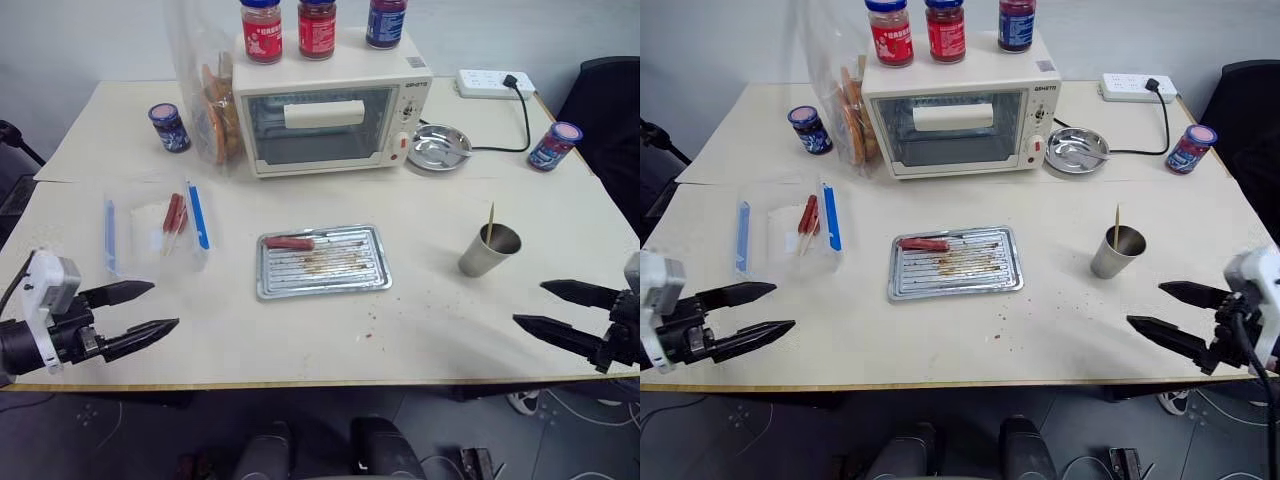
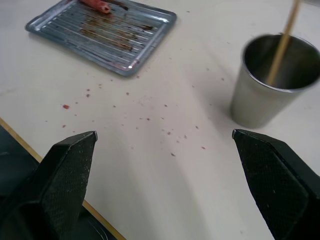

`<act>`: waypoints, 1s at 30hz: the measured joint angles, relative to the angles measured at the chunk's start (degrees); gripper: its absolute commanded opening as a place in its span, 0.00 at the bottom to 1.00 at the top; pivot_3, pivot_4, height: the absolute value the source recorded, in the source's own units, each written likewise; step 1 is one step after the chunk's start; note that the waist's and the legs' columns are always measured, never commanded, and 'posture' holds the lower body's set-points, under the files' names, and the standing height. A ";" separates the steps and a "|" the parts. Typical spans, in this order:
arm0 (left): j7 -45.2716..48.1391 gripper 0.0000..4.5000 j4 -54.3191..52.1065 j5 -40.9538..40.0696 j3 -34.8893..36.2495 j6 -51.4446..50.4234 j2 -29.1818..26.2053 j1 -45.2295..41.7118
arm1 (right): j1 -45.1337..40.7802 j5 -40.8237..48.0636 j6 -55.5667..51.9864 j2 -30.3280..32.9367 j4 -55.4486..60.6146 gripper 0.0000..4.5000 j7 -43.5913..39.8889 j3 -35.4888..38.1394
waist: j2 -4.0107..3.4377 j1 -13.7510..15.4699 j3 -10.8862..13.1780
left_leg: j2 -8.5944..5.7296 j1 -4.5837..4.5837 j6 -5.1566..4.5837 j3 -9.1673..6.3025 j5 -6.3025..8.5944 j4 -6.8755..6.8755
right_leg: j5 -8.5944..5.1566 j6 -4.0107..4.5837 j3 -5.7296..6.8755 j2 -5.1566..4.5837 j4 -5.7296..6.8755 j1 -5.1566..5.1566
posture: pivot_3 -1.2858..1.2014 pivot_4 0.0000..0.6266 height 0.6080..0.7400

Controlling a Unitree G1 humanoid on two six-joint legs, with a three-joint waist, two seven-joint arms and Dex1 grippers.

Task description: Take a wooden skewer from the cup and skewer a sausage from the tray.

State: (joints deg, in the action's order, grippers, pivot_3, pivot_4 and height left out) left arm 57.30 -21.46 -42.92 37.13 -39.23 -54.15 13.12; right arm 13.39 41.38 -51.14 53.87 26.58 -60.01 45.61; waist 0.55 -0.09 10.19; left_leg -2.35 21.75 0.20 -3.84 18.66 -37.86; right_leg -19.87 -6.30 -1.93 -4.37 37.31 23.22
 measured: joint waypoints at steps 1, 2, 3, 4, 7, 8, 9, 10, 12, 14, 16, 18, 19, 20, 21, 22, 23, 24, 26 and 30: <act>0.00 0.99 0.00 0.09 -0.22 0.07 0.01 -0.23 | 0.00 -0.04 0.16 0.00 -0.12 1.00 -0.04 -0.02 | 0.00 0.01 0.00 | 0.00 0.00 0.00 0.00 0.00 0.01 | 0.00 0.00 0.00 0.00 0.00 0.00 | 0.52 0.24 1.00; -0.22 0.99 0.02 0.34 -1.30 0.35 0.10 -1.47 | 0.07 -0.77 1.46 0.00 -0.25 1.00 -0.11 -0.21 | -0.01 0.04 0.00 | 0.00 -0.02 0.01 0.00 0.00 0.01 | 0.00 0.00 0.00 0.00 0.00 -0.01 | 0.52 0.24 1.00; -0.38 0.99 -0.02 0.35 -2.14 0.41 0.26 -2.37 | 0.02 -1.31 2.45 0.00 -0.40 1.00 -0.02 -0.46 | -0.01 0.05 0.00 | 0.00 -0.04 0.01 0.00 0.00 0.01 | 0.00 0.00 0.00 0.00 0.00 -0.04 | 0.52 0.24 1.00; -0.63 0.99 -0.02 0.35 -2.73 0.41 0.42 -2.94 | -0.04 -1.85 3.04 0.00 -0.47 1.00 0.11 -0.72 | 0.00 0.04 0.00 | 0.00 -0.05 0.01 0.00 0.00 0.01 | 0.00 0.00 0.00 0.00 -0.01 -0.07 | 0.52 0.24 1.00; -1.20 0.99 -0.04 0.81 -5.23 0.65 1.21 -4.01 | -0.65 -3.75 5.12 -0.08 -1.28 1.00 2.08 -3.04 | -0.01 -0.08 0.00 | 0.00 -0.20 0.02 0.01 0.00 0.08 | 0.00 0.00 -0.02 0.00 -0.06 -0.21 | 0.52 0.24 1.00; -1.22 0.99 -0.07 0.86 -5.79 0.78 1.41 -4.16 | -0.82 -3.99 5.23 -0.14 -1.41 1.00 2.49 -3.40 | -0.01 -0.05 0.00 | 0.00 -0.23 0.03 0.01 0.00 0.10 | 0.00 0.00 -0.02 0.00 -0.07 -0.23 | 0.52 0.24 1.00; -1.31 0.99 -0.04 0.91 -6.95 0.83 1.70 -4.90 | -1.47 -4.34 5.38 -0.27 -1.55 1.00 3.78 -4.19 | -0.01 -0.01 0.00 | 0.01 -0.27 0.04 0.01 -0.01 0.12 | 0.00 0.00 0.00 0.01 -0.09 -0.28 | 0.52 0.24 1.00; -1.37 0.99 0.00 0.79 -8.44 0.80 1.92 -6.58 | -2.48 -4.31 5.24 -0.74 -1.79 1.00 5.21 -4.72 | 0.00 0.03 0.00 | 0.01 -0.32 0.04 -0.01 -0.01 0.12 | 0.00 0.00 0.02 0.01 -0.11 -0.36 | 0.52 0.24 1.00; -1.14 0.99 0.18 -0.40 -9.90 -0.11 1.95 -9.30 | -4.71 -3.03 3.37 -1.42 -2.17 1.00 7.69 -4.73 | -0.01 0.07 0.00 | 0.00 -0.42 0.04 -0.02 -0.01 0.12 | 0.00 0.00 0.02 0.00 -0.15 -0.48 | 0.52 0.24 1.00; -0.77 0.99 1.47 -1.66 -12.30 -1.46 1.97 -14.10 | -6.55 -1.92 1.74 -1.62 -2.19 1.00 10.01 -4.77 | -0.03 0.28 0.02 | -0.01 -0.46 0.04 -0.09 -0.01 0.12 | 0.00 -0.01 0.08 -0.01 -0.22 -0.60 | 0.52 0.24 1.00; -0.50 0.99 2.83 -2.04 -16.21 -2.20 1.99 -21.62 | -10.23 -1.62 1.02 -1.64 -1.81 1.00 12.91 -5.64 | -0.04 0.45 0.02 | -0.03 -0.45 0.08 -0.12 -0.03 0.10 | 0.03 -0.05 0.10 0.00 -0.27 -0.62 | 0.52 0.24 1.00; -0.04 0.99 4.19 -2.09 -19.89 -2.73 2.67 -27.88 | -13.52 -0.89 0.07 -1.77 -1.97 1.00 15.38 -6.64 | -0.05 0.29 0.02 | -0.03 -0.49 0.26 -0.11 -0.12 0.11 | 0.03 -0.06 0.10 0.01 -0.28 -0.66 | 0.52 0.24 1.00; 0.04 0.99 4.88 -2.08 -22.21 -2.93 3.82 -31.61 | -15.77 -0.19 -0.54 -2.18 -2.21 1.00 16.77 -7.43 | -0.05 0.19 0.02 | -0.04 -0.44 0.28 -0.11 -0.13 0.11 | 0.04 -0.07 0.11 0.02 -0.31 -0.63 | 0.52 0.24 1.00; 0.23 0.99 5.99 -2.03 -24.76 -3.23 5.52 -35.29 | -18.02 0.14 -0.70 -2.67 -2.88 1.00 18.06 -8.54 | -0.05 0.16 0.02 | -0.04 -0.45 0.28 -0.11 -0.13 0.10 | 0.04 -0.07 0.12 0.02 -0.29 -0.64 | 0.52 0.24 1.00; 0.30 0.99 7.45 -1.91 -27.27 -3.31 8.10 -39.17 | -20.54 0.00 -0.54 -2.87 -4.33 1.00 19.41 -10.26 | -0.04 0.12 0.02 | -0.06 -0.44 0.28 -0.09 -0.14 0.06 | 0.04 -0.07 0.13 0.03 -0.28 -0.63 | 0.52 0.24 1.00; 0.28 0.99 8.93 -1.76 -29.46 -3.33 10.51 -42.42 | -22.69 -0.75 -0.29 -3.04 -5.95 1.00 20.65 -11.90 | -0.03 0.08 0.02 | -0.06 -0.41 0.27 -0.09 -0.13 -0.01 | 0.05 -0.09 0.13 0.04 -0.28 -0.63 | 0.52 0.24 1.00; 0.31 0.99 10.29 -1.50 -31.70 -3.31 12.75 -45.42 | -24.83 -1.66 0.06 -3.31 -7.81 1.00 21.97 -13.44 | -0.03 0.08 0.02 | -0.07 -0.38 0.26 -0.08 -0.13 -0.07 | 0.05 -0.09 0.14 0.05 -0.27 -0.62 | 0.52 0.24 1.00; 0.38 0.99 11.05 -1.18 -33.39 -3.22 14.09 -47.22 | -26.30 -2.29 0.25 -3.65 -9.25 1.00 22.91 -14.46 | -0.03 0.05 0.02 | -0.07 -0.36 0.26 -0.08 -0.12 -0.07 | 0.05 -0.10 0.13 0.05 -0.27 -0.59 | 0.52 0.24 1.00; 1.54 0.99 13.88 1.24 -37.29 -2.06 16.96 -50.80 | -29.59 -4.14 1.46 -5.07 -13.59 1.00 25.00 -16.65 | -0.03 -0.16 0.02 | -0.07 -0.35 0.25 -0.01 -0.12 -0.06 | 0.05 -0.10 0.09 0.08 -0.26 -0.55 | 0.52 0.24 1.00; 3.88 0.99 19.75 7.63 -44.88 3.43 22.28 -55.01 | -34.05 -6.75 3.77 -7.94 -19.23 1.00 26.99 -20.80 | -0.04 -0.17 0.02 | -0.03 -0.31 0.26 0.06 -0.13 -0.09 | 0.05 -0.11 0.04 0.14 -0.20 -0.46 | 0.52 0.24 1.00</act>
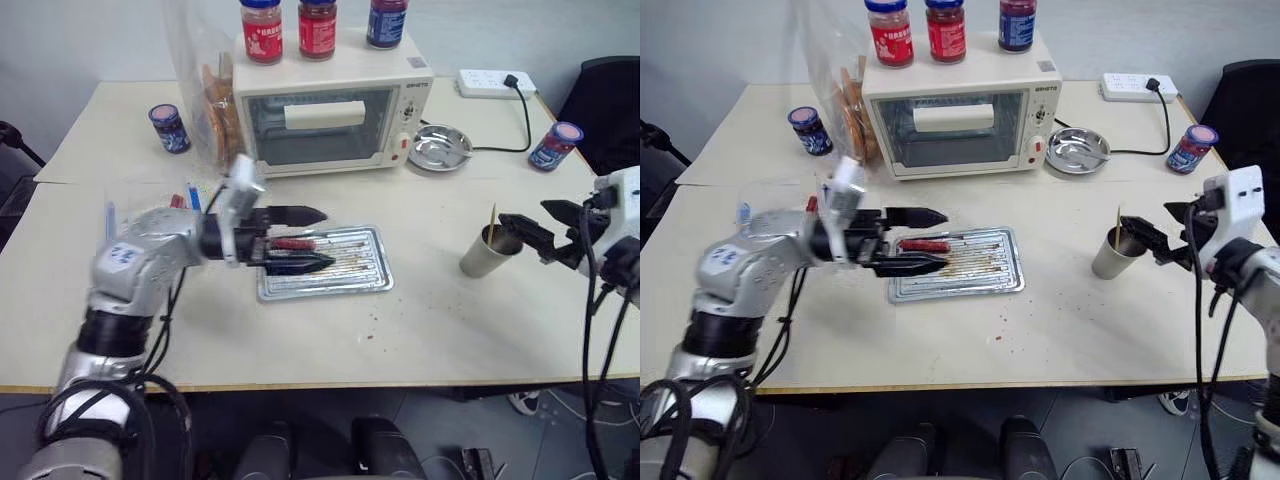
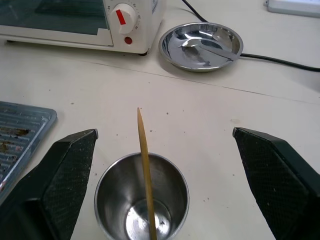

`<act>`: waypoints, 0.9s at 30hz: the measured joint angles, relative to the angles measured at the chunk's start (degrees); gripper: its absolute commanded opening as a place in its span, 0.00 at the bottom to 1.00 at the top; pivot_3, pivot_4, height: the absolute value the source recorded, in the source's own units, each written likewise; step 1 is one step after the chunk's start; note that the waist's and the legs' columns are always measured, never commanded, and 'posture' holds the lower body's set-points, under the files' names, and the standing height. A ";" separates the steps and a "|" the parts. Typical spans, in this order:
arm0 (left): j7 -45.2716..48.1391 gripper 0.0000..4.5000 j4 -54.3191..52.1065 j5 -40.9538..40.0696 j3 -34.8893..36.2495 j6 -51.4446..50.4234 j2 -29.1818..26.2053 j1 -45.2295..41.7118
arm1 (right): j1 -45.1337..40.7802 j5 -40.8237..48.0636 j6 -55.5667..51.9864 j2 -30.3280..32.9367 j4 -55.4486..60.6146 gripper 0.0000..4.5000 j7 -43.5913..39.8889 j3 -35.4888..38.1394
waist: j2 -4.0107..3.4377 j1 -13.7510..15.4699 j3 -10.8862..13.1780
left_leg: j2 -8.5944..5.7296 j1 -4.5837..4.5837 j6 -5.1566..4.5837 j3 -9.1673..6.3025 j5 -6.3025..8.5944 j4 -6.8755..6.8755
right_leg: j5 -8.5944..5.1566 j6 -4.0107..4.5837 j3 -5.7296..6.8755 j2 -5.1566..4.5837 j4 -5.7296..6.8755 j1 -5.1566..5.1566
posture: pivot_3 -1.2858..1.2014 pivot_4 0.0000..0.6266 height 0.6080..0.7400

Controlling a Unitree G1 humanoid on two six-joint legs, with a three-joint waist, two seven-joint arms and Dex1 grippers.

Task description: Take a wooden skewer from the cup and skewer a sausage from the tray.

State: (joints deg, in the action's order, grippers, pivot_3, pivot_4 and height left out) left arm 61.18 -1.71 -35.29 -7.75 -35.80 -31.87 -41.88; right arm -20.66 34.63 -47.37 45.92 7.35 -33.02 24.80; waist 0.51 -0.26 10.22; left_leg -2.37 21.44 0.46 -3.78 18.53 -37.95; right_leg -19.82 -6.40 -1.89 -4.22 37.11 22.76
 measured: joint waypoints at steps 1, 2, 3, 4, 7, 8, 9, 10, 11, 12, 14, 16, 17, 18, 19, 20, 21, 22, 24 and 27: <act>0.48 0.99 1.51 1.15 -0.82 0.96 0.93 -0.47 | -0.45 -0.44 0.49 -0.46 -0.86 1.00 0.04 -0.82 | 0.00 0.00 0.00 | 0.03 0.01 0.01 0.00 0.00 -0.01 | 0.00 0.00 0.00 0.02 0.02 0.01 | 0.52 0.24 1.00; 0.74 0.99 2.83 1.94 -1.35 1.65 1.65 -0.89 | -0.61 -0.96 1.07 -0.72 -1.43 1.00 0.12 -1.59 | 0.00 0.02 0.00 | 0.04 0.02 0.02 0.00 -0.01 -0.02 | 0.00 0.00 0.00 0.03 0.03 0.03 | 0.52 0.24 1.00; 1.11 0.99 4.28 2.64 -1.63 2.29 2.35 -1.51 | -0.93 -1.43 1.40 -1.28 -2.07 1.00 0.17 -2.05 | 0.00 0.02 0.00 | 0.05 0.02 0.02 0.00 -0.01 -0.03 | 0.00 0.00 0.00 0.04 0.04 0.03 | 0.52 0.24 1.00; 1.22 0.99 5.36 3.25 -1.77 2.74 2.96 -2.22 | -1.26 -1.58 1.68 -1.77 -2.55 1.00 0.28 -2.21 | 0.00 0.08 0.00 | 0.04 0.04 0.02 0.00 -0.01 -0.07 | 0.00 0.00 0.00 0.03 0.06 0.04 | 0.52 0.24 1.00; 1.63 1.00 7.29 4.51 -1.79 4.06 4.62 -4.18 | -2.01 -2.08 2.75 -2.90 -3.06 0.92 0.74 -3.15 | 0.00 0.13 0.00 | 0.03 0.05 0.02 0.00 -0.01 -0.11 | 0.00 0.00 -0.02 0.02 0.12 0.04 | 0.52 0.24 1.00; 1.72 1.00 7.50 4.92 -1.79 4.28 5.01 -4.47 | -2.12 -2.25 3.22 -3.35 -3.10 0.89 0.92 -3.46 | 0.00 0.11 0.00 | 0.03 0.04 0.02 -0.01 -0.01 -0.11 | 0.00 0.00 -0.02 0.02 0.14 0.04 | 0.52 0.24 1.00; 1.84 1.00 7.70 5.27 -1.80 4.59 5.37 -4.57 | -2.24 -2.61 3.68 -3.87 -3.25 0.82 1.25 -3.77 | 0.00 0.11 0.00 | 0.03 0.04 0.02 0.00 -0.01 -0.11 | 0.00 0.00 -0.02 0.02 0.14 0.05 | 0.52 0.24 1.00; 2.02 1.00 7.84 5.55 -1.81 4.71 5.73 -4.58 | -2.28 -2.86 3.83 -4.22 -3.44 0.76 1.52 -4.10 | 0.00 0.13 0.00 | 0.03 0.04 0.02 -0.01 -0.01 -0.11 | 0.00 0.00 -0.02 0.02 0.16 0.06 | 0.52 0.24 1.00; 2.17 1.00 7.97 5.82 -1.82 4.73 6.00 -4.58 | -2.28 -3.14 3.96 -4.57 -3.56 0.71 1.72 -4.27 | 0.00 0.14 0.00 | 0.03 0.04 0.02 -0.01 -0.01 -0.11 | 0.00 0.00 -0.02 0.02 0.18 0.07 | 0.52 0.24 1.00; 2.25 1.00 8.01 6.19 -1.84 4.73 6.15 -4.58 | -2.28 -3.21 4.20 -4.96 -3.65 0.65 1.88 -4.31 | 0.00 0.14 0.00 | 0.02 0.05 0.02 -0.01 -0.01 -0.11 | 0.00 0.00 -0.02 0.01 0.21 0.07 | 0.52 0.24 1.00; 2.31 1.00 8.02 6.46 -1.83 4.73 6.28 -4.58 | -2.29 -3.26 4.68 -5.27 -3.70 0.53 2.30 -4.32 | 0.00 0.14 0.00 | 0.02 0.05 0.02 -0.01 -0.01 -0.12 | 0.00 0.00 -0.03 0.00 0.23 0.07 | 0.52 0.24 1.00; 2.34 1.00 8.02 6.61 -1.82 4.73 6.38 -4.58 | -2.40 -3.31 4.81 -5.71 -3.70 0.41 2.67 -4.32 | 0.00 0.14 0.00 | 0.03 0.04 0.02 -0.01 -0.01 -0.11 | 0.00 0.00 -0.02 0.01 0.22 0.07 | 0.52 0.24 1.00; 2.34 1.00 8.01 6.68 -1.81 4.73 6.46 -4.58 | -2.40 -3.34 4.84 -6.04 -3.70 0.35 2.80 -4.36 | 0.00 0.14 0.00 | 0.02 0.04 0.02 -0.01 -0.01 -0.11 | 0.00 0.00 -0.02 0.01 0.22 0.07 | 0.52 0.24 1.00; 2.31 1.00 8.01 6.72 -1.81 4.73 6.53 -4.58 | -2.40 -3.51 4.86 -6.21 -3.71 0.29 2.92 -4.57 | 0.00 0.14 0.00 | 0.02 0.04 0.02 -0.01 -0.01 -0.11 | 0.00 0.00 -0.03 0.01 0.22 0.08 | 0.52 0.24 1.00; 2.27 1.00 8.01 6.74 -1.79 4.73 6.63 -4.58 | -2.40 -3.79 4.88 -6.37 -3.71 0.23 3.03 -4.73 | 0.00 0.14 0.00 | 0.02 0.04 0.02 -0.01 -0.01 -0.12 | 0.00 0.00 -0.03 0.01 0.22 0.08 | 0.52 0.24 1.00; 2.24 1.00 8.01 6.75 -1.79 4.73 6.69 -4.58 | -2.41 -3.91 4.90 -6.48 -3.71 0.18 3.17 -4.82 | 0.00 0.14 0.00 | 0.02 0.04 0.02 -0.01 -0.01 -0.12 | 0.00 0.00 -0.03 0.00 0.22 0.08 | 0.52 0.24 1.00; 2.22 1.00 8.01 6.75 -1.74 4.73 6.72 -4.58 | -2.48 -4.05 4.92 -6.66 -3.75 0.11 3.35 -4.83 | 0.00 0.14 0.00 | 0.02 0.04 0.02 -0.01 -0.01 -0.12 | 0.00 0.00 -0.03 0.00 0.22 0.08 | 0.52 0.24 1.00; 2.21 1.00 8.01 6.76 -1.72 4.73 6.72 -4.58 | -2.59 -4.12 4.92 -6.76 -3.79 0.11 3.40 -4.84 | 0.00 0.13 0.00 | 0.02 0.04 0.02 -0.01 -0.01 -0.12 | 0.00 0.00 -0.03 0.00 0.22 0.08 | 0.52 0.24 1.00; 2.17 1.00 8.00 6.76 -1.70 4.72 6.75 -4.58 | -2.85 -4.41 4.95 -6.79 -4.00 0.11 3.52 -4.95 | 0.00 0.14 0.00 | 0.02 0.04 0.02 -0.01 -0.01 -0.12 | 0.00 0.00 -0.03 0.01 0.22 0.08 | 0.52 0.24 1.00; 2.12 1.00 7.99 6.76 -1.54 4.71 6.75 -4.58 | -2.96 -4.43 4.96 -6.79 -4.21 0.07 3.82 -4.96 | 0.00 0.14 0.00 | 0.02 0.04 0.02 -0.01 -0.01 -0.12 | 0.00 0.00 -0.03 0.00 0.22 0.08 | 0.52 0.24 1.00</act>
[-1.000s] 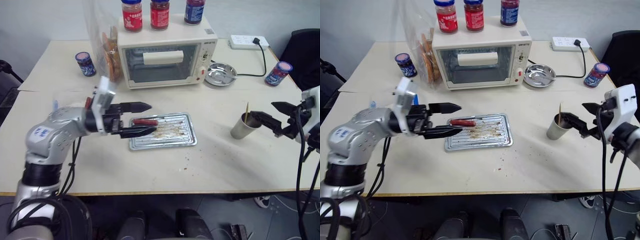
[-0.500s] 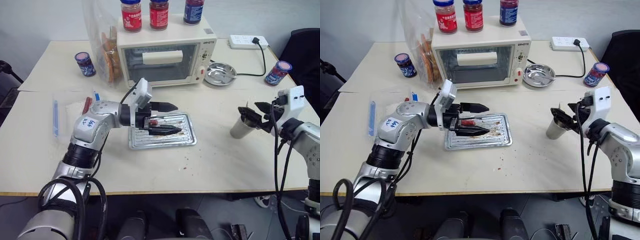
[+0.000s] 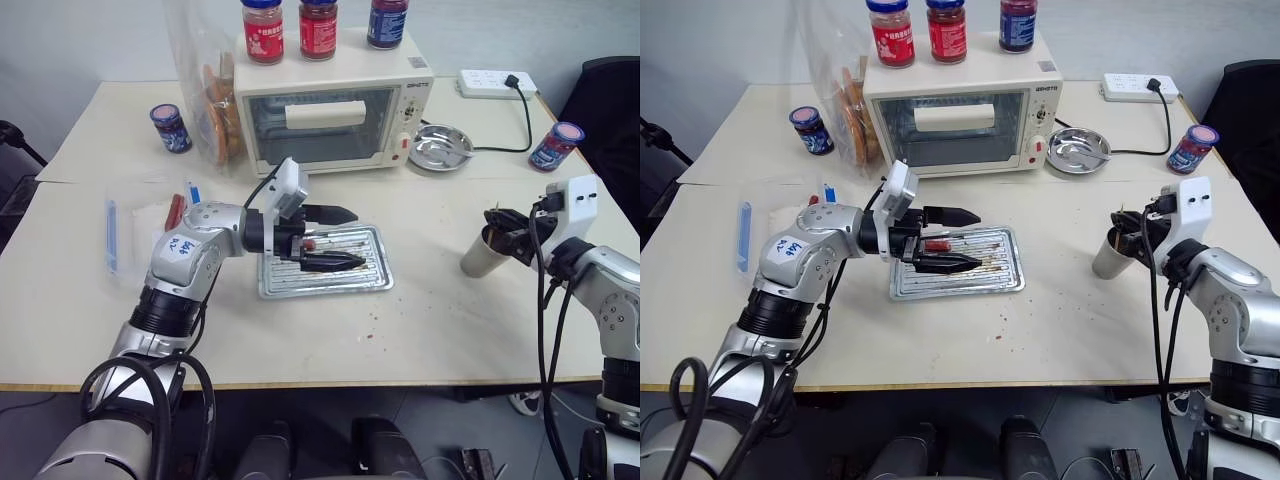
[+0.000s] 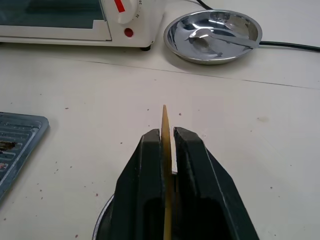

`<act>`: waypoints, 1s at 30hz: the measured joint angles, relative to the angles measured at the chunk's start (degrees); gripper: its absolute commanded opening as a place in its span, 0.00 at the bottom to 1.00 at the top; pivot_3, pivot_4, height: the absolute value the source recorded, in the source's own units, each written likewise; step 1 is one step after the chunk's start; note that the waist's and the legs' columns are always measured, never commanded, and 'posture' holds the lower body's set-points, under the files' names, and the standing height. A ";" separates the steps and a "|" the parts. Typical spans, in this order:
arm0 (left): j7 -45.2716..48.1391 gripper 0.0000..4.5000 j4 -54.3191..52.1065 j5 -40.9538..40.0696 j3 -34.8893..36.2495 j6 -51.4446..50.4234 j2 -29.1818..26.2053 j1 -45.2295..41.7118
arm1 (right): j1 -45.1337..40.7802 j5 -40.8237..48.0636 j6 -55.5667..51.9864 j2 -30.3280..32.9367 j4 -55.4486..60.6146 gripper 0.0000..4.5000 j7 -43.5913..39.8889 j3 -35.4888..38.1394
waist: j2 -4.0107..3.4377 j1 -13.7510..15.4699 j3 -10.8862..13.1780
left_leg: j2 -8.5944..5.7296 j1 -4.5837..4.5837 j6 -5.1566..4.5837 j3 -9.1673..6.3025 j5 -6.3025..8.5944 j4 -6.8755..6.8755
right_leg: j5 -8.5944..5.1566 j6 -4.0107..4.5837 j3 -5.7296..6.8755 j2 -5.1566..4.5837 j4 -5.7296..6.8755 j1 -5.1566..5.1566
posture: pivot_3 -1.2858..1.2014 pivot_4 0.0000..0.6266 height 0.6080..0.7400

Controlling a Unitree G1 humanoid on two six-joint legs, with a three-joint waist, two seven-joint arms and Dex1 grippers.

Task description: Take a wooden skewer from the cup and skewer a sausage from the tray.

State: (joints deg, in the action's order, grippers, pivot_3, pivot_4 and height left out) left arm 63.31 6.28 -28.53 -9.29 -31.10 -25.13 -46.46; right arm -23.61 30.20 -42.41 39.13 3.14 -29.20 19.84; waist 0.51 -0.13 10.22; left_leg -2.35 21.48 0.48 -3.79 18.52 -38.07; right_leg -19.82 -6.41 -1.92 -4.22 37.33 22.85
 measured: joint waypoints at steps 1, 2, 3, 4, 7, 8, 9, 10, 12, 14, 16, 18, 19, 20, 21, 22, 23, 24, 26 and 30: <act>0.00 1.00 -0.02 0.00 0.13 0.00 -0.01 0.00 | -0.11 0.01 -0.01 0.00 0.00 0.03 0.14 0.00 | 0.00 -0.02 0.00 | 0.00 0.00 0.00 0.00 0.00 0.00 | 0.00 0.00 0.00 0.00 0.00 0.00 | 0.52 0.24 1.00; 0.00 1.00 -0.04 0.00 0.25 0.00 -0.03 0.00 | -0.23 0.03 -0.02 -0.01 0.02 0.01 0.29 0.01 | 0.00 -0.03 0.00 | 0.00 0.00 0.00 0.00 0.00 0.00 | 0.00 0.00 0.00 0.00 0.00 0.00 | 0.52 0.24 1.00; 0.00 1.00 -0.10 0.00 0.30 0.00 -0.17 0.01 | -0.46 0.08 -0.07 -0.09 0.16 0.01 0.68 0.10 | 0.00 -0.04 0.00 | 0.00 0.00 0.00 0.00 0.00 0.00 | 0.00 0.00 0.00 0.00 0.00 0.00 | 0.52 0.24 1.00; 0.00 1.00 -0.12 0.00 0.33 0.00 -0.26 0.02 | -0.59 0.14 -0.10 -0.10 0.34 0.01 0.83 0.13 | 0.00 -0.04 0.00 | 0.00 0.00 0.00 0.00 0.00 0.00 | 0.00 0.00 0.00 0.00 0.01 0.02 | 0.52 0.24 1.00; -0.03 1.00 -0.45 0.00 0.71 0.00 -0.52 0.42 | -0.61 0.28 -0.47 -0.09 2.50 0.01 1.21 0.15 | 0.00 -0.03 0.00 | 0.00 0.01 0.00 0.00 0.00 0.00 | 0.00 0.00 -0.01 0.00 0.01 0.03 | 0.52 0.24 1.00; -0.05 1.00 -0.62 0.00 1.02 0.00 -0.55 0.61 | -0.61 0.34 -0.74 -0.09 3.17 0.01 1.29 0.15 | 0.00 -0.02 0.00 | 0.00 0.01 0.00 0.00 0.00 0.00 | 0.00 0.00 -0.01 0.00 0.00 0.03 | 0.52 0.24 1.00; -0.14 1.00 -0.80 -0.01 1.44 -0.02 -0.71 0.80 | -0.83 0.52 -1.49 -0.09 3.90 0.01 1.53 0.15 | 0.00 -0.04 0.00 | 0.00 0.01 0.00 0.00 0.00 0.00 | 0.00 0.00 -0.01 0.00 0.01 0.03 | 0.52 0.24 1.00; -0.40 1.00 -0.92 -0.03 1.89 -0.08 -0.92 0.94 | -1.45 0.68 -2.31 -0.09 4.46 0.01 2.15 0.15 | 0.00 -0.08 0.00 | 0.01 0.01 0.00 0.00 0.00 0.00 | 0.00 0.00 -0.02 0.00 0.01 0.04 | 0.52 0.24 1.00; -0.90 1.00 -1.14 -0.06 2.70 -0.12 -1.24 1.03 | -3.34 0.88 -3.61 -0.06 5.72 0.01 3.10 0.27 | 0.00 -0.11 0.00 | 0.01 0.02 0.02 0.01 -0.01 0.01 | 0.00 0.00 -0.03 0.00 0.05 0.08 | 0.52 0.24 1.00; -1.88 1.00 -1.38 -0.07 3.97 -0.11 -1.33 1.21 | -6.62 1.94 -5.68 -0.06 6.85 0.01 4.60 0.44 | -0.01 -0.16 0.00 | 0.00 0.08 0.05 0.05 -0.03 0.01 | 0.00 0.00 -0.08 0.00 0.11 0.21 | 0.52 0.24 1.00; -3.58 1.00 -1.87 -0.10 5.57 -0.11 -1.34 1.89 | -11.46 3.64 -8.72 -0.11 8.49 0.01 6.62 0.66 | -0.01 -0.22 0.00 | 0.01 0.13 0.08 0.05 -0.04 0.01 | 0.00 0.00 -0.10 0.00 0.15 0.34 | 0.52 0.24 1.00; -5.70 1.00 -3.30 -0.39 7.20 -0.58 -1.28 3.12 | -18.35 6.41 -12.16 -0.89 10.39 0.01 9.26 1.39 | -0.01 -0.32 0.00 | 0.04 0.44 0.16 0.08 -0.09 -0.03 | 0.00 0.00 -0.11 0.01 0.30 0.73 | 0.52 0.24 1.00; -6.35 1.00 -4.54 -0.68 7.94 -1.19 -1.54 4.23 | -20.97 7.96 -13.80 -2.44 10.76 0.01 10.62 1.95 | 0.00 -0.34 -0.01 | 0.07 0.52 0.20 0.00 -0.12 -0.03 | 0.00 0.00 -0.06 0.02 0.33 0.81 | 0.52 0.24 1.00; -7.05 1.00 -6.47 -1.01 8.97 -1.76 -1.99 6.22 | -23.64 9.91 -15.84 -5.51 10.86 0.01 12.82 2.98 | 0.03 -0.63 -0.03 | 0.11 0.57 0.23 -0.02 -0.13 -0.01 | 0.00 0.01 -0.06 0.05 0.44 0.83 | 0.52 0.24 1.00; -7.58 1.00 -7.72 -1.24 9.26 -2.30 -2.15 7.70 | -24.63 11.28 -17.20 -7.35 10.90 0.01 14.36 3.25 | 0.03 -0.73 -0.03 | 0.10 0.63 0.25 -0.10 -0.14 -0.02 | 0.00 0.01 -0.01 0.04 0.48 0.84 | 0.52 0.24 1.00; -8.43 1.00 -9.11 -1.41 9.54 -2.77 -2.34 9.30 | -24.92 12.21 -18.76 -9.49 10.79 0.01 15.92 3.21 | 0.03 -0.74 -0.03 | 0.10 0.67 0.26 -0.15 -0.15 -0.04 | 0.00 0.01 0.02 0.03 0.48 0.87 | 0.52 0.24 1.00; -9.67 1.00 -10.38 -1.44 9.90 -3.45 -2.30 10.83 | -24.71 12.78 -20.19 -11.96 10.70 0.01 17.42 2.72 | 0.03 -0.79 -0.03 | 0.06 0.73 0.26 -0.15 -0.15 -0.07 | 0.00 0.01 0.01 0.01 0.50 0.89 | 0.52 0.24 1.00; -10.84 1.00 -10.80 -1.44 10.01 -3.99 -2.20 11.46 | -24.11 13.15 -21.12 -13.68 10.42 0.01 18.42 1.68 | 0.03 -0.65 -0.03 | 0.00 0.84 0.23 -0.17 -0.17 -0.13 | 0.00 0.01 0.03 -0.04 0.54 0.96 | 0.52 0.24 1.00; -12.93 1.00 -11.15 -1.44 10.83 -4.48 -1.71 11.58 | -24.02 13.36 -22.06 -16.73 10.16 0.01 20.17 0.47 | 0.03 -0.40 -0.03 | -0.07 0.89 0.21 -0.17 -0.19 -0.17 | 0.00 0.01 0.04 -0.09 0.55 1.03 | 0.52 0.24 1.00; -17.78 1.00 -11.17 -0.33 11.34 -2.69 2.17 10.97 | -26.21 17.00 -24.53 -26.70 8.85 0.01 27.39 3.08 | 0.03 -0.30 -0.03 | -0.11 0.88 0.21 -0.17 -0.20 -0.17 | 0.00 0.01 0.07 -0.11 0.65 1.04 | 0.52 0.24 1.00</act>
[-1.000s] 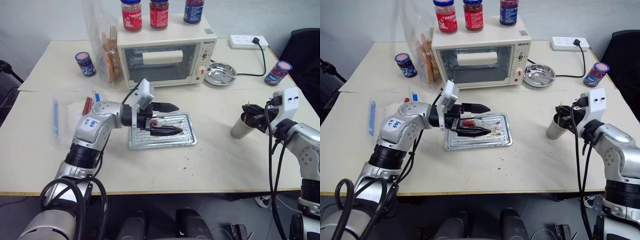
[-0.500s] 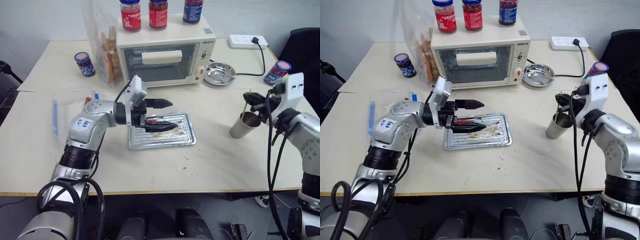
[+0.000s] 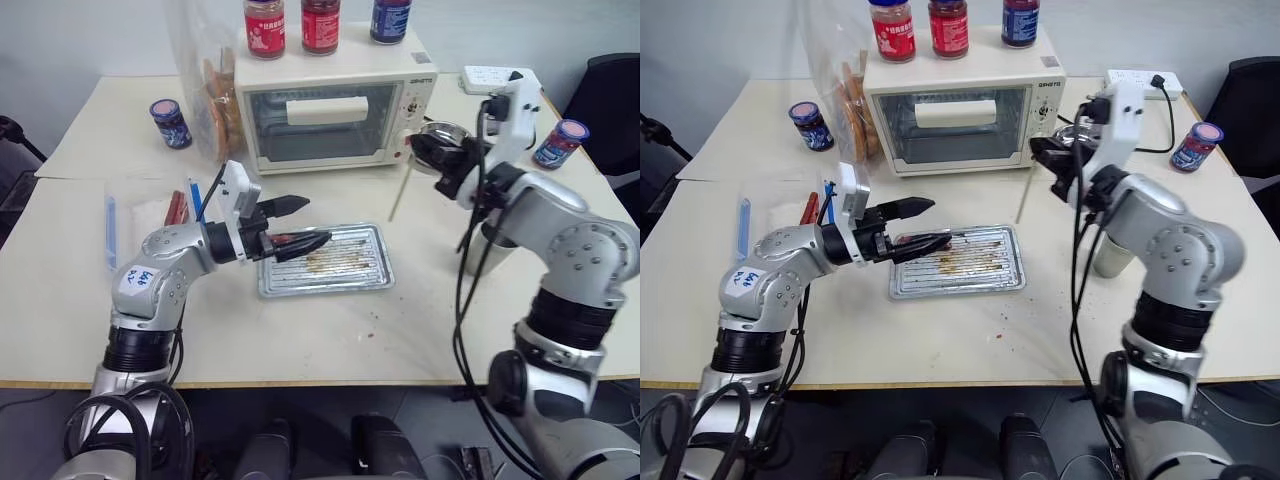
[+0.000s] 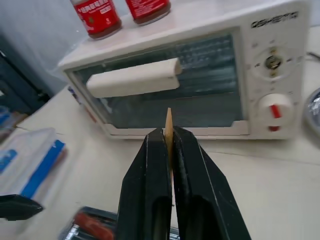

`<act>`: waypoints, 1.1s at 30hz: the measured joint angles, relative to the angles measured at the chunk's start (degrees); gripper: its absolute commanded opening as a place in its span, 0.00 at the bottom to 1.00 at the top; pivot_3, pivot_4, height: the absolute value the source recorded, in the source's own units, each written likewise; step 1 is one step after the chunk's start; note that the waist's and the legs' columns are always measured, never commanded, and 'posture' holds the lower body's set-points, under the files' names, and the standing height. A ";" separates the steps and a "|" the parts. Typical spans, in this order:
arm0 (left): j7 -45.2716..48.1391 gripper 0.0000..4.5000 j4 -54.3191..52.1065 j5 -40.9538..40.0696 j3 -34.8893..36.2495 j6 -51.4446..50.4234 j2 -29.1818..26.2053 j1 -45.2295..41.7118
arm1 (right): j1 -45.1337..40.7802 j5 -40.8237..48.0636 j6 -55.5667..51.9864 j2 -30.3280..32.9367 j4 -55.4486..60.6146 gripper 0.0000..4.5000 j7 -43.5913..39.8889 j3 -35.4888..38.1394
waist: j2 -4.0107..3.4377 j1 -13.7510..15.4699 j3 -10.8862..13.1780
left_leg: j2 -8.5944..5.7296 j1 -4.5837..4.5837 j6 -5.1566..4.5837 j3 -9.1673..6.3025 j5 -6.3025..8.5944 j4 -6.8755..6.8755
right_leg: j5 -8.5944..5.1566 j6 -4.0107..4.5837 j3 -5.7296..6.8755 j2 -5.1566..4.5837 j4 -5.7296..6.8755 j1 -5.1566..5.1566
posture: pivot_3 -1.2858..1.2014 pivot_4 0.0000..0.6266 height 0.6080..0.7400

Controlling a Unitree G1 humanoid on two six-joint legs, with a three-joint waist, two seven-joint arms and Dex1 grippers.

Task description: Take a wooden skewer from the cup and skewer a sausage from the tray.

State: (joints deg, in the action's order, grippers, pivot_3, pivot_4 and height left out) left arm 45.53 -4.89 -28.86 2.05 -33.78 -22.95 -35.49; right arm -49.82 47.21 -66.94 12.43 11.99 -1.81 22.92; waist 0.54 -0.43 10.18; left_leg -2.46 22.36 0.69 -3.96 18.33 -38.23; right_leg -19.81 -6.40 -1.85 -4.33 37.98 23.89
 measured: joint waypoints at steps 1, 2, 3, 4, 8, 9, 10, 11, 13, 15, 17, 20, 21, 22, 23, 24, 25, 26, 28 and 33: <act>-1.30 1.00 0.10 0.98 -0.44 1.66 1.33 -0.08 | -0.75 1.61 -0.94 -2.30 -0.90 0.01 2.21 1.03 | 0.00 -0.01 0.00 | -0.01 0.01 0.02 0.00 -0.01 0.01 | 0.00 0.00 0.01 0.01 0.00 0.02 | 0.52 0.24 1.00; -2.59 1.00 0.34 1.91 -0.63 3.14 2.81 -0.19 | -1.19 2.68 -1.33 -4.28 -1.24 0.01 3.99 2.22 | -0.01 0.01 -0.01 | -0.01 0.01 0.02 0.00 -0.01 0.02 | 0.00 0.00 0.03 0.00 0.01 0.03 | 0.52 0.24 1.00; -3.75 1.00 0.75 2.62 -1.01 4.38 3.84 -0.22 | -1.55 4.10 -2.05 -5.57 -1.58 0.01 5.85 3.05 | -0.01 0.00 -0.01 | -0.01 0.01 0.03 0.00 -0.02 0.02 | 0.00 0.00 0.03 0.00 0.00 0.04 | 0.52 0.24 1.00; -5.24 1.00 1.37 3.53 -1.05 5.73 5.00 -0.21 | -2.09 5.93 -2.55 -7.00 -2.14 0.01 8.32 4.72 | -0.01 -0.07 -0.01 | -0.01 0.01 0.03 0.00 -0.02 0.03 | 0.00 0.00 0.03 0.00 0.01 0.04 | 0.52 0.24 1.00; -9.31 1.00 2.91 4.92 -1.22 8.68 9.16 -0.22 | -4.05 10.88 -2.92 -10.24 -5.06 0.01 15.32 9.44 | -0.02 -0.64 -0.01 | -0.01 0.01 0.03 0.00 -0.03 0.03 | 0.00 0.00 0.04 0.00 0.03 0.03 | 0.52 0.24 1.00; -9.74 1.00 3.19 5.05 -1.49 8.92 9.54 -0.22 | -4.42 11.76 -2.89 -10.79 -5.67 0.01 16.45 9.84 | -0.02 -0.98 -0.01 | -0.01 0.01 0.03 0.00 -0.03 0.03 | 0.00 0.00 0.04 0.01 0.04 0.03 | 0.52 0.24 1.00; -10.28 1.00 3.44 5.34 -1.71 9.26 10.06 -0.22 | -4.82 13.29 -2.80 -11.39 -6.30 0.01 18.17 10.51 | -0.02 -1.22 -0.01 | -0.01 0.01 0.04 0.01 -0.05 0.07 | 0.00 0.00 0.03 0.01 0.06 0.04 | 0.52 0.24 1.00; -10.95 1.00 3.58 5.50 -1.72 9.56 10.73 -0.23 | -5.44 14.70 -2.32 -11.84 -7.28 0.01 20.01 11.48 | -0.03 -1.42 -0.02 | 0.00 0.01 0.05 0.01 -0.06 0.08 | 0.00 0.00 0.03 0.02 0.09 0.05 | 0.52 0.24 1.00; -12.04 1.00 3.61 5.58 -1.92 10.20 11.93 -0.25 | -6.41 16.93 -0.38 -12.07 -8.90 0.01 22.93 13.22 | -0.03 -1.74 -0.02 | 0.01 0.00 0.08 0.02 -0.08 0.13 | 0.00 0.00 0.02 0.03 0.09 0.07 | 0.52 0.24 1.00; -12.98 1.00 3.62 5.59 -1.83 10.68 12.83 -0.27 | -7.13 18.32 1.18 -12.08 -10.28 0.01 24.91 14.25 | -0.04 -1.98 -0.02 | 0.02 0.00 0.08 0.02 -0.09 0.14 | 0.00 0.00 0.01 0.05 0.09 0.07 | 0.52 0.24 1.00; -13.87 0.96 3.69 5.59 -1.81 10.98 13.57 -0.39 | -7.45 20.27 2.89 -12.07 -11.30 0.00 26.95 14.69 | -0.04 -2.23 -0.02 | 0.03 0.00 0.08 0.02 -0.09 0.16 | 0.00 0.00 0.01 0.05 0.09 0.07 | 0.52 0.24 1.00; -15.11 0.83 3.76 5.59 -1.43 11.86 14.42 -0.93 | -7.53 22.55 4.73 -12.04 -12.96 0.00 29.27 14.98 | -0.04 -2.62 -0.03 | 0.02 0.01 0.07 0.03 -0.10 0.16 | 0.00 0.00 0.00 0.05 0.09 0.07 | 0.52 0.24 1.00; -15.34 0.77 3.76 5.57 -1.26 12.13 14.60 -1.09 | -7.53 23.30 5.24 -11.98 -13.32 0.00 29.78 14.94 | -0.04 -2.70 -0.03 | 0.02 0.01 0.07 0.04 -0.10 0.16 | 0.00 0.00 0.00 0.05 0.10 0.07 | 0.52 0.24 1.00; -15.41 0.72 3.76 5.56 -1.05 12.55 15.01 -1.29 | -7.52 24.34 5.93 -11.80 -13.74 0.00 30.48 14.90 | -0.04 -2.76 -0.03 | 0.02 0.01 0.07 0.04 -0.10 0.17 | 0.00 0.00 0.00 0.05 0.10 0.07 | 0.52 0.24 1.00; -15.42 0.68 3.76 5.55 -1.04 12.71 15.15 -1.33 | -7.52 24.82 6.22 -11.69 -13.89 0.00 30.84 14.81 | -0.04 -2.77 -0.03 | 0.02 0.01 0.07 0.03 -0.10 0.17 | 0.00 0.00 0.00 0.05 0.10 0.07 | 0.52 0.24 1.00; -15.44 0.62 3.77 5.55 -1.04 12.79 15.30 -1.34 | -7.52 25.56 6.67 -11.58 -14.01 0.00 31.30 14.70 | -0.04 -2.78 -0.03 | 0.02 0.01 0.06 0.04 -0.10 0.17 | 0.00 0.00 -0.01 0.05 0.10 0.07 | 0.52 0.24 1.00; -15.45 0.57 3.85 5.56 -1.06 12.82 15.42 -1.34 | -7.52 26.47 7.04 -11.38 -14.19 0.00 31.66 14.50 | -0.05 -2.78 -0.03 | 0.02 0.01 0.06 0.04 -0.10 0.17 | 0.00 0.00 0.00 0.05 0.09 0.07 | 0.52 0.24 1.00; -15.44 0.57 3.94 5.56 -1.08 12.82 15.42 -1.35 | -7.52 27.22 7.24 -11.20 -14.29 0.00 32.01 14.31 | -0.04 -2.78 -0.03 | 0.02 0.01 0.06 0.04 -0.10 0.17 | 0.00 0.00 0.00 0.05 0.09 0.07 | 0.52 0.24 1.00; -15.44 0.57 4.71 5.58 -1.13 12.83 15.54 -1.62 | -7.52 28.90 8.24 -11.02 -14.33 0.00 32.85 13.65 | -0.05 -2.77 -0.03 | 0.02 0.01 0.06 0.04 -0.10 0.17 | 0.00 0.00 0.00 0.06 0.09 0.07 | 0.52 0.24 1.00; -15.42 0.57 6.89 6.19 -1.75 13.91 16.29 -2.49 | -7.45 32.62 9.95 -10.81 -14.34 0.00 34.31 11.97 | -0.04 -2.76 -0.03 | 0.02 0.01 0.06 0.04 -0.10 0.17 | 0.00 0.00 0.00 0.05 0.09 0.07 | 0.52 0.24 1.00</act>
State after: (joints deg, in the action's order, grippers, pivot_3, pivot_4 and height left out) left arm 30.11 2.00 -22.67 0.29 -19.87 -6.66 -37.98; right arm -57.27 79.83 -57.00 1.61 -2.34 32.50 34.89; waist 0.50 -3.19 10.16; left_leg -2.44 22.37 0.74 -3.92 18.22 -38.07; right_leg -19.81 -6.40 -1.85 -4.27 38.07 23.96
